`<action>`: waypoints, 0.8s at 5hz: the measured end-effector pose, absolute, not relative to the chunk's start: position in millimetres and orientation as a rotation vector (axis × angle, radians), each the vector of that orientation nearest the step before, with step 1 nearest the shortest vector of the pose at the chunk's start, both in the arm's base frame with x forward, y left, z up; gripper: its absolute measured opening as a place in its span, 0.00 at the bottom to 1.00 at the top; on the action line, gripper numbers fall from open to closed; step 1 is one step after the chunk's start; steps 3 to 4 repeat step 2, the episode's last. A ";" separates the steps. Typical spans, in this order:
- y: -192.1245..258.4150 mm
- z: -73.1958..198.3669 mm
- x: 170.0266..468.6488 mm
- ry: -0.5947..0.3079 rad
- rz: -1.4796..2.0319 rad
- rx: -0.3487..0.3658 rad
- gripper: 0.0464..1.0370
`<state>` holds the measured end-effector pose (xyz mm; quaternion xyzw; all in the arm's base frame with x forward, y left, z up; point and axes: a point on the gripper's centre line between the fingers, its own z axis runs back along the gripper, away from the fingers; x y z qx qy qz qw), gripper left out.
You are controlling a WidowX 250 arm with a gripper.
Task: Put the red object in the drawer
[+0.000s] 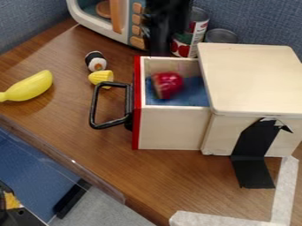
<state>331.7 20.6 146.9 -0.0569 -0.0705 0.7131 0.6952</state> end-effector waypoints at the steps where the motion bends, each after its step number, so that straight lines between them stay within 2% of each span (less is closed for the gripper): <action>1: 42.1 163.0 330.8 -0.147 1.567 -0.133 0.97; 2: 70.2 181.5 319.9 -0.089 1.465 -0.043 0.97; 4: 70.2 181.5 319.9 -0.089 1.465 -0.043 0.97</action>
